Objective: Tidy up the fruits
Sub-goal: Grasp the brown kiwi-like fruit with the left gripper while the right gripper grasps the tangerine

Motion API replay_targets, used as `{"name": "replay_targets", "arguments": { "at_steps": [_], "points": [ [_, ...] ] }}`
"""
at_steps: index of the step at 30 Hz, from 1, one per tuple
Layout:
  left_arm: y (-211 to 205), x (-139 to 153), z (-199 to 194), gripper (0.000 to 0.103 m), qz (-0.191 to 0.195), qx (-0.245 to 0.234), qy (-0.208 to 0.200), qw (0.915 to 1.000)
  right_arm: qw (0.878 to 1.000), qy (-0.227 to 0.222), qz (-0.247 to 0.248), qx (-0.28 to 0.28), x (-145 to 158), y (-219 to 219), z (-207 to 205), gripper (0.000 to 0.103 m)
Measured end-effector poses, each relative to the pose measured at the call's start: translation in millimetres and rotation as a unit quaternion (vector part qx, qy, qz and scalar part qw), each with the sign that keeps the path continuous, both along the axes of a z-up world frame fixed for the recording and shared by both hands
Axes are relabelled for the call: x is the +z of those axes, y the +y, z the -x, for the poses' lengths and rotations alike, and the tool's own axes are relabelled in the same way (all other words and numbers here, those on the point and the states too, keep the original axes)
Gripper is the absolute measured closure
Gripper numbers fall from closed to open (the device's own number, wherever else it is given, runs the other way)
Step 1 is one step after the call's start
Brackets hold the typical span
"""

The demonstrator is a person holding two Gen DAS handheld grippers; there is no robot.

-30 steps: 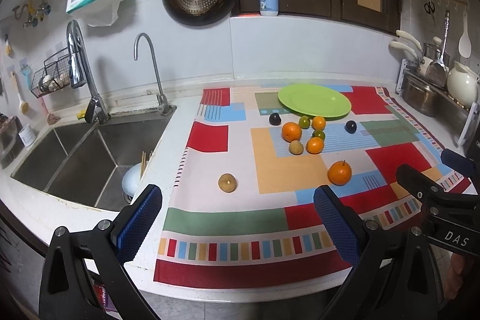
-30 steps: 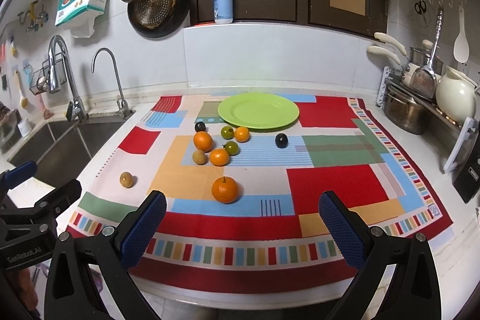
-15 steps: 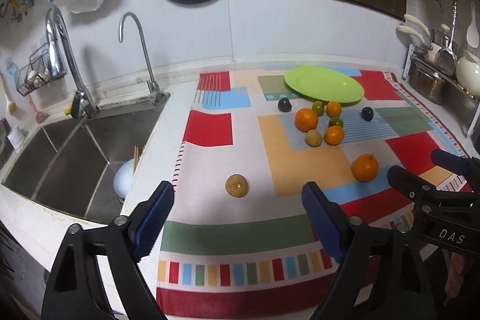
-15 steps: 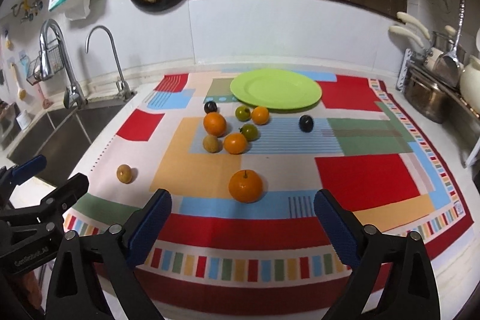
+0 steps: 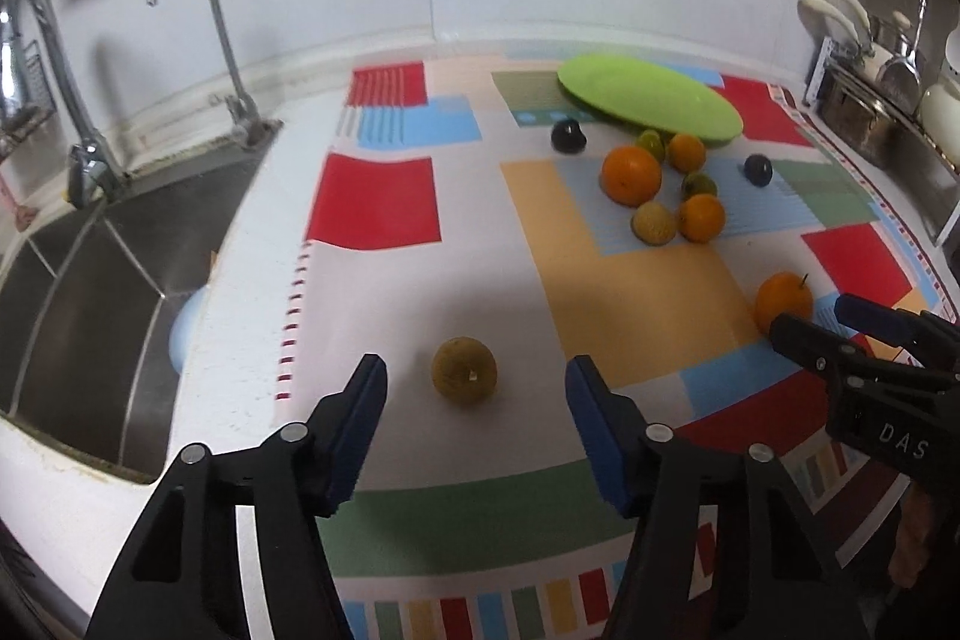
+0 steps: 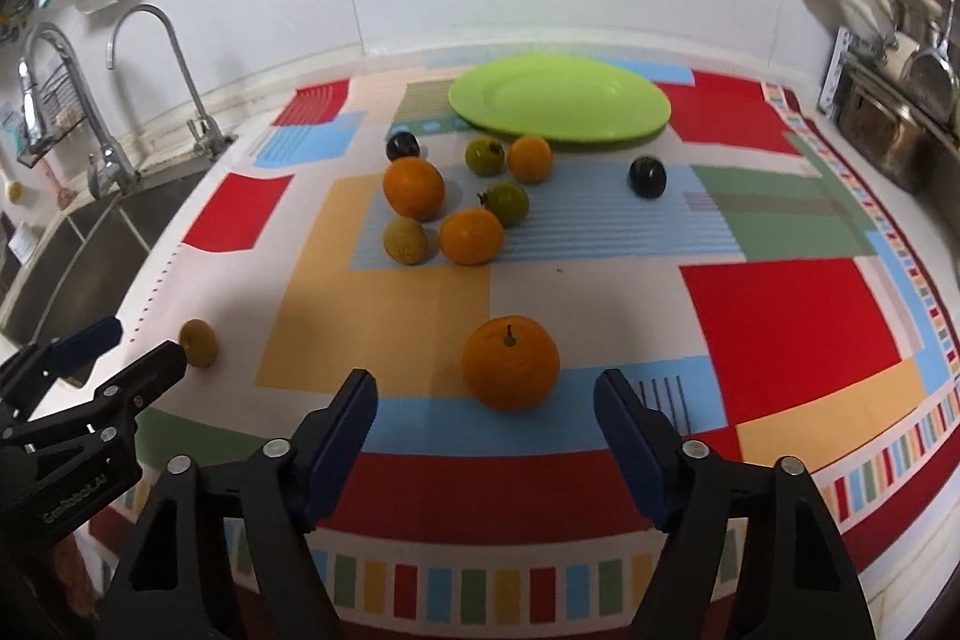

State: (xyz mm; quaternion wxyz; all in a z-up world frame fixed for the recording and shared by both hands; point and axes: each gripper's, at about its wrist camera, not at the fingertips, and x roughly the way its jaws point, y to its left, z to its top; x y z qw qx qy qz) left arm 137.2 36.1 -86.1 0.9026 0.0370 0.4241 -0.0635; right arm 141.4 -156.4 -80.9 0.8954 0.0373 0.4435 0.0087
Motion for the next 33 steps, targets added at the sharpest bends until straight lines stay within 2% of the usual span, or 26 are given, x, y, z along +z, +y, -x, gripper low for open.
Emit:
{"name": "replay_targets", "arguments": {
  "at_steps": [8, 11, 15, 20, 26, 33],
  "points": [
    [4, -14, -17, 0.058, 0.014, -0.014, 0.031, 0.9993, 1.000, 0.026, -0.007, -0.009, -13, -1, -15, 0.045],
    [4, -17, -21, 0.064, 0.017, -0.018, 0.040, 0.9989, 1.000, 0.027, -0.003, -0.013, -15, -2, -19, 0.046],
    [3, -18, -26, 0.068, 0.015, -0.021, 0.040, 0.9989, 0.999, 0.032, 0.002, -0.016, -16, -3, -23, 0.050],
    [2, -25, -32, 0.075, 0.018, -0.027, 0.061, 0.9976, 0.999, 0.038, 0.005, -0.020, -18, -6, -26, 0.060],
    [-4, -20, -30, 0.075, 0.014, -0.037, 0.054, 0.9977, 0.999, 0.037, -0.005, -0.009, -17, -6, -27, 0.060],
    [-12, 0, -29, 0.075, 0.009, -0.052, 0.027, 0.9982, 1.000, 0.020, -0.010, 0.010, -5, -5, -27, 0.060]
  ]
}}
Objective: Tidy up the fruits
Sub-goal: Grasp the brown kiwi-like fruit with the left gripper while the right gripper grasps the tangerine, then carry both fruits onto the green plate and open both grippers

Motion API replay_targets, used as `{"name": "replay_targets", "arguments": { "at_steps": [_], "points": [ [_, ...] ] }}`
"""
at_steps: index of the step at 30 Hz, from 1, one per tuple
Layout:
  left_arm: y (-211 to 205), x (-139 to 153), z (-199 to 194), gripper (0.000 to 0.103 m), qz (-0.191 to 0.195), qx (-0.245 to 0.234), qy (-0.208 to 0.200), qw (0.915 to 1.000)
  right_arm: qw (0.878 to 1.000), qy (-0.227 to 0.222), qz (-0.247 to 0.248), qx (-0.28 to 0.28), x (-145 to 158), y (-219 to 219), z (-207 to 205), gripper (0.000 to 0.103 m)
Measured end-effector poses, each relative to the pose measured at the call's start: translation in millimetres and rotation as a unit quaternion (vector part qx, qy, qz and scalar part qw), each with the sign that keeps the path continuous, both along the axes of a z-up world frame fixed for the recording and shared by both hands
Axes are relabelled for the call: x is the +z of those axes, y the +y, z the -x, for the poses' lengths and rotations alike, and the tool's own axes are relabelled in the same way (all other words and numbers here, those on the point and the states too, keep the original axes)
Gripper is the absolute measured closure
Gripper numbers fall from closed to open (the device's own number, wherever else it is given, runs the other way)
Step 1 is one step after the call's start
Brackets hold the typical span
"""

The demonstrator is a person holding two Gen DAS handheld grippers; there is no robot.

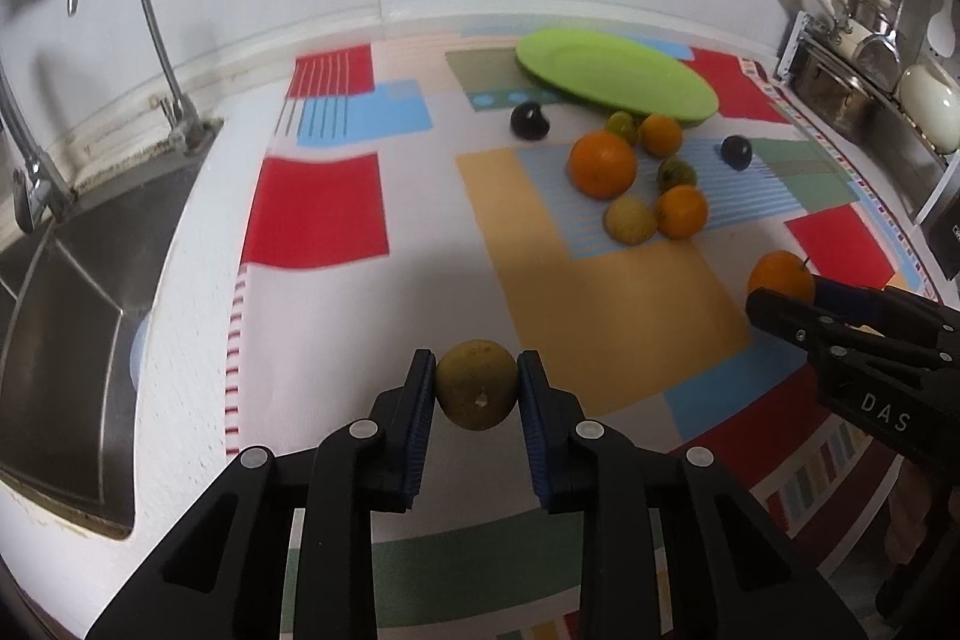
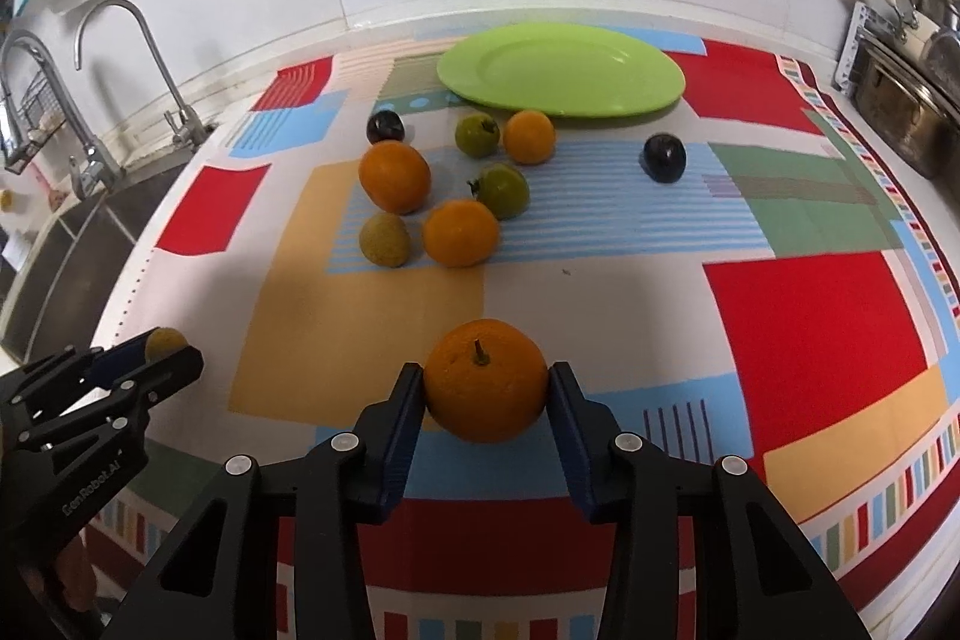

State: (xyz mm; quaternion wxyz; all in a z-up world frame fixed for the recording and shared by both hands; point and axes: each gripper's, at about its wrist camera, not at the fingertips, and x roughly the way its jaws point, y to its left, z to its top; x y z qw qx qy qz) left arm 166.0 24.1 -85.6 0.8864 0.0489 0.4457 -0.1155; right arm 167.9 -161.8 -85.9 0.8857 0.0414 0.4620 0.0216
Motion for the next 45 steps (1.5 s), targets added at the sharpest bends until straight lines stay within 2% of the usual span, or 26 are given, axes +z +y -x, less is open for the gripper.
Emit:
{"name": "replay_targets", "arguments": {
  "at_steps": [7, 14, 20, 25, 29, 35, 42, 45],
  "points": [
    [-16, 22, -8, 0.075, 0.007, -0.027, -0.019, 0.9994, 0.999, -0.026, 0.001, 0.020, 20, -5, -5, 0.060],
    [-46, 48, -23, 0.075, -0.008, -0.073, -0.057, 0.9957, 0.999, -0.048, -0.002, 0.024, 41, -23, -19, 0.060],
    [-67, 65, -50, 0.075, 0.004, -0.125, -0.063, 0.9902, 0.998, -0.062, -0.005, 0.024, 60, -36, -36, 0.060],
    [-86, 73, -77, 0.075, -0.003, -0.165, -0.074, 0.9835, 0.997, -0.071, -0.010, 0.013, 70, -48, -55, 0.060],
    [-101, 72, -100, 0.075, 0.003, -0.183, -0.061, 0.9812, 0.997, -0.073, -0.008, -0.001, 72, -59, -69, 0.060],
    [-122, 66, -133, 0.075, 0.023, -0.173, -0.035, 0.9840, 0.998, -0.064, -0.013, 0.004, 73, -79, -101, 0.060],
    [-143, 58, -166, 0.075, 0.028, -0.152, -0.022, 0.9878, 0.998, -0.045, 0.000, 0.054, 65, -96, -148, 0.060],
    [-149, 49, -181, 0.075, 0.030, -0.141, -0.003, 0.9895, 0.997, -0.033, 0.003, 0.075, 56, -101, -165, 0.060]
  ]
}}
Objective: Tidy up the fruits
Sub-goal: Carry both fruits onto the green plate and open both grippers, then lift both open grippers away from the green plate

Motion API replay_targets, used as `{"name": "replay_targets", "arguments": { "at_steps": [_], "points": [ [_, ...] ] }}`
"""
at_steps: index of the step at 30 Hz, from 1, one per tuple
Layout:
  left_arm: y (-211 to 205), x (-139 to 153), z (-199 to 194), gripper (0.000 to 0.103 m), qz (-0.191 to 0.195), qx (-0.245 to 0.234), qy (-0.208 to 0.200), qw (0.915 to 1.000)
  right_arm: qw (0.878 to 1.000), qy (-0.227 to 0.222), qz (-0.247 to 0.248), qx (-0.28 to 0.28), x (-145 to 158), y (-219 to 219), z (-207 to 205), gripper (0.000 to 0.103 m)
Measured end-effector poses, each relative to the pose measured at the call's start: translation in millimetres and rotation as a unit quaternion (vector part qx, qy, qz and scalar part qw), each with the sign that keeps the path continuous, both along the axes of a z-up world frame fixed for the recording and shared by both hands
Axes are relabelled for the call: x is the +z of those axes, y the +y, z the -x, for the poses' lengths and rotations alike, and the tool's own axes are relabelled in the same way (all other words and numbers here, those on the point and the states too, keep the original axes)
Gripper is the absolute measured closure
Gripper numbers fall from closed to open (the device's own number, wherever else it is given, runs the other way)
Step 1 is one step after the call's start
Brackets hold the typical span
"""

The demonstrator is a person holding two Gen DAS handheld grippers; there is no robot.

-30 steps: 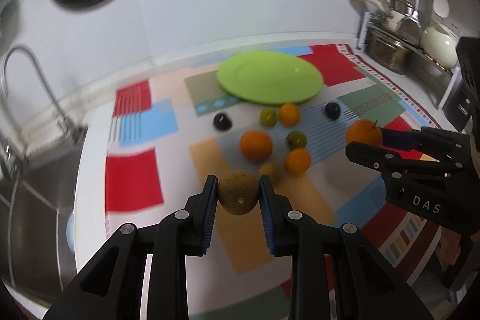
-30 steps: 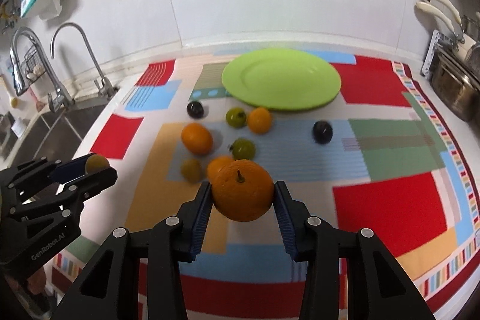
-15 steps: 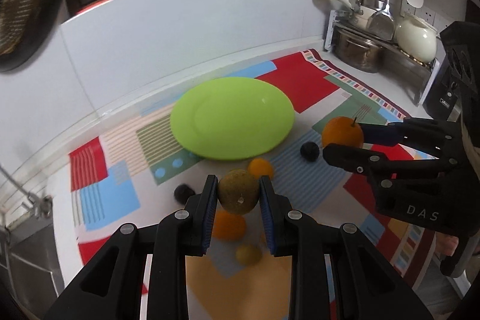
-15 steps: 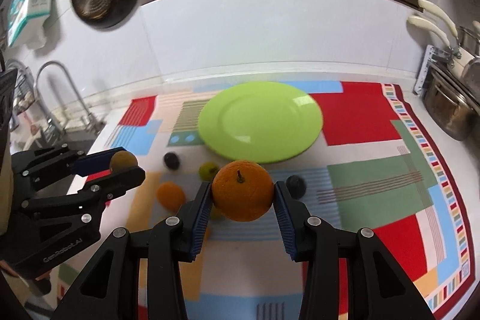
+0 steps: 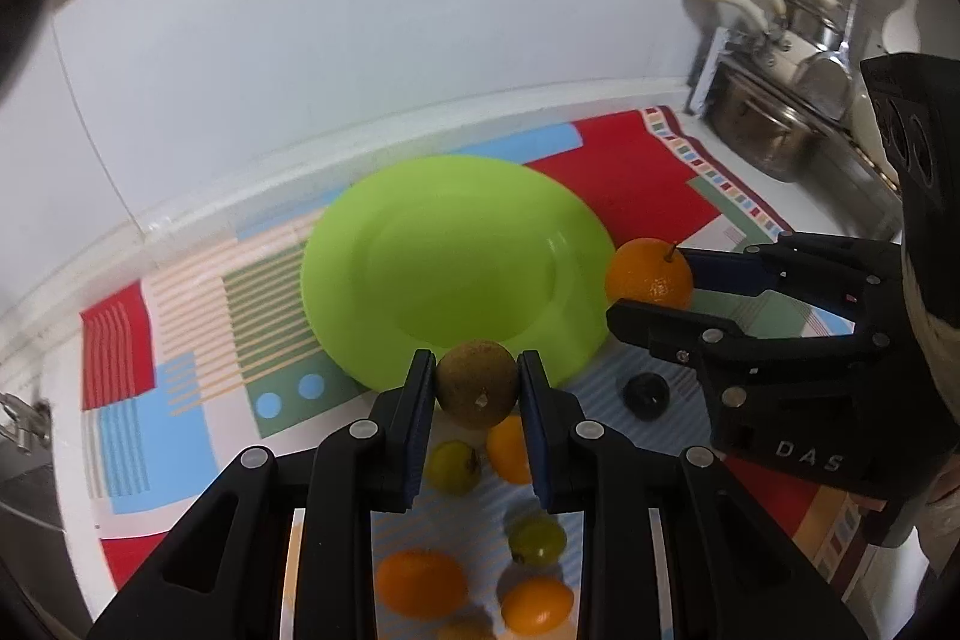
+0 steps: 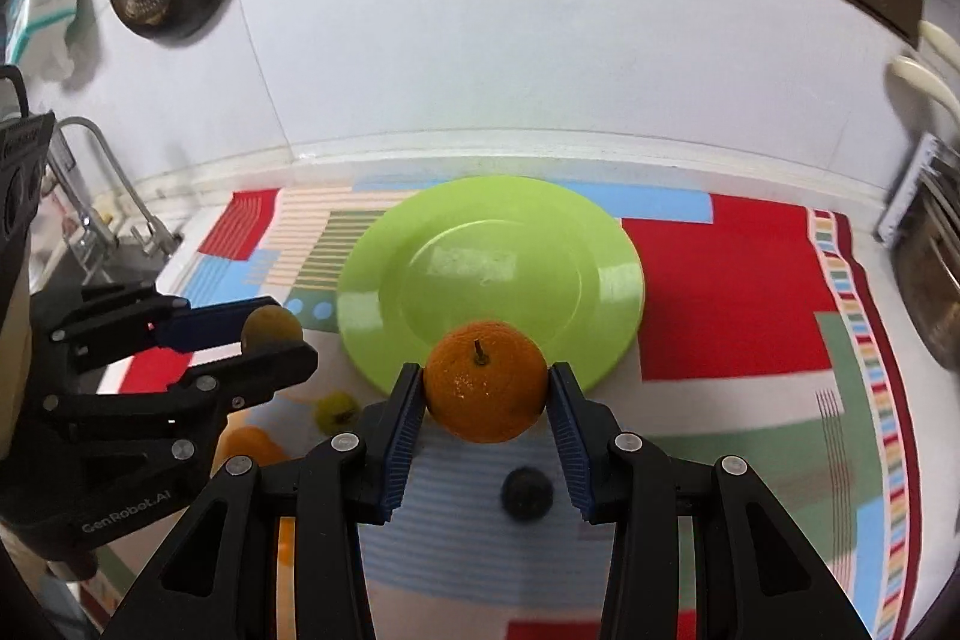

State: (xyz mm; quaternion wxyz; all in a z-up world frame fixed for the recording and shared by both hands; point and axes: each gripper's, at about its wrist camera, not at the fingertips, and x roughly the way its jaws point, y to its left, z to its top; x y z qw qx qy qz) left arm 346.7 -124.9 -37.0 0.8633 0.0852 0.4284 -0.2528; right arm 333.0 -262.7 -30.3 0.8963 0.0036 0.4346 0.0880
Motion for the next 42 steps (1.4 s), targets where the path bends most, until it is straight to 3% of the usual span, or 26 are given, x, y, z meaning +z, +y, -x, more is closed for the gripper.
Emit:
{"name": "replay_targets", "arguments": {
  "at_steps": [6, 18, 20, 23, 31, 38, 42],
  "points": [
    [-11, -21, -27, 0.075, -0.013, 0.017, 0.027, 0.9994, 0.999, 0.022, 0.000, 0.024, -21, -7, -26, 0.060],
    [-23, -46, -55, 0.075, -0.042, 0.024, 0.042, 0.9980, 0.999, 0.041, 0.001, 0.034, -45, -16, -55, 0.060],
    [-23, -47, -56, 0.071, -0.043, 0.026, 0.041, 0.9979, 0.999, 0.041, 0.004, 0.034, -47, -16, -57, 0.060],
    [-24, -44, -56, 0.062, -0.048, 0.028, 0.033, 0.9979, 0.999, 0.039, 0.004, 0.034, -49, -16, -58, 0.060],
    [-6, -21, -37, 0.054, -0.050, 0.048, -0.001, 0.9976, 1.000, 0.021, 0.005, 0.020, -38, -14, -47, 0.054],
    [15, 11, -1, 0.038, -0.046, 0.054, -0.049, 0.9963, 1.000, -0.021, 0.015, 0.003, -6, -5, -13, 0.054],
    [32, 28, 21, 0.033, -0.035, 0.065, -0.069, 0.9949, 0.999, -0.045, 0.019, -0.006, 14, 2, 8, 0.046]
  ]
}}
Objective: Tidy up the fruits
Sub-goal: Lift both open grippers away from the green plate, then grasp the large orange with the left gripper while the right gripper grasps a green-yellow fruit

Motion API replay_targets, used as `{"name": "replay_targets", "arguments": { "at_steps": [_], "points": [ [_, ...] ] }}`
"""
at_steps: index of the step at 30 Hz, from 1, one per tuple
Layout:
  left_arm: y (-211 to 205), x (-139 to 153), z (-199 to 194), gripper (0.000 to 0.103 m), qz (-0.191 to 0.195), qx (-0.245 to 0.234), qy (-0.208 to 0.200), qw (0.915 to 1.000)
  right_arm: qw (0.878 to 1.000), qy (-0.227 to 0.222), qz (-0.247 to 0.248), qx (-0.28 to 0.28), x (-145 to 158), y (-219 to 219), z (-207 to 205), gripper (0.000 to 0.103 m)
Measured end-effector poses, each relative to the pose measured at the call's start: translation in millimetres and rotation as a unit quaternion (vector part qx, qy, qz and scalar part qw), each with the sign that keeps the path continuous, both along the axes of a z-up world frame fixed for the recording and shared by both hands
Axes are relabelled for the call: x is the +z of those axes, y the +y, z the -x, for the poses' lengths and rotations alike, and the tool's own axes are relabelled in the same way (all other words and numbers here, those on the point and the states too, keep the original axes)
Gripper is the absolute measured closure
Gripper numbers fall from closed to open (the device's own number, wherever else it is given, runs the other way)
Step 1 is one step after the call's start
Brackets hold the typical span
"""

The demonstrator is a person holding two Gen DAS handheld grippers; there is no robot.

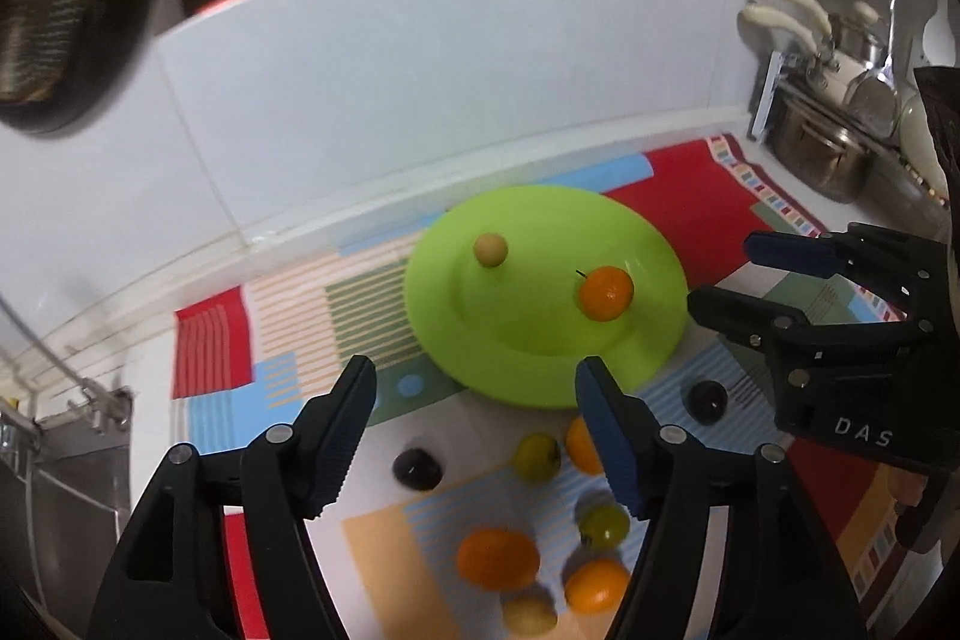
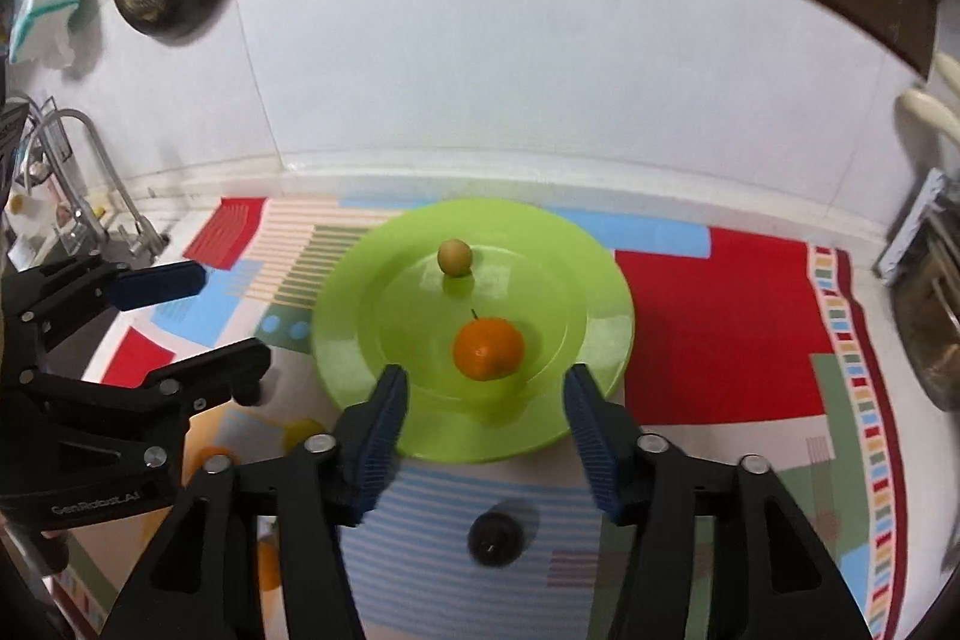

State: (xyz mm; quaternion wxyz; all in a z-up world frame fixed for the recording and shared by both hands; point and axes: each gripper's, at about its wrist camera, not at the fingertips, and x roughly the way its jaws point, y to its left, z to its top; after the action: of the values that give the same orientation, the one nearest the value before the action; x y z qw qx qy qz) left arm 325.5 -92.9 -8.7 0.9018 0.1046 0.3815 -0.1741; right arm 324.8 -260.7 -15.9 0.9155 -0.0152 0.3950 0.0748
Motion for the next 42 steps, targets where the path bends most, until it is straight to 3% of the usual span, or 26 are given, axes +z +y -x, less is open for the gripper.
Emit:
{"name": "replay_targets", "arguments": {
  "at_steps": [9, 19, 42],
  "points": [
    [31, 18, 39, 0.027, 0.019, 0.014, -0.022, 0.9995, 0.999, -0.033, 0.003, -0.013, 26, 21, 42, 0.042],
    [53, 19, 65, 0.026, 0.024, -0.003, -0.036, 0.9991, 0.999, -0.030, -0.019, -0.010, 25, 46, 69, 0.042],
    [49, -36, 53, 0.026, 0.003, -0.097, 0.024, 0.9950, 0.996, 0.080, -0.046, 0.000, -35, 67, 67, 0.043]
  ]
}}
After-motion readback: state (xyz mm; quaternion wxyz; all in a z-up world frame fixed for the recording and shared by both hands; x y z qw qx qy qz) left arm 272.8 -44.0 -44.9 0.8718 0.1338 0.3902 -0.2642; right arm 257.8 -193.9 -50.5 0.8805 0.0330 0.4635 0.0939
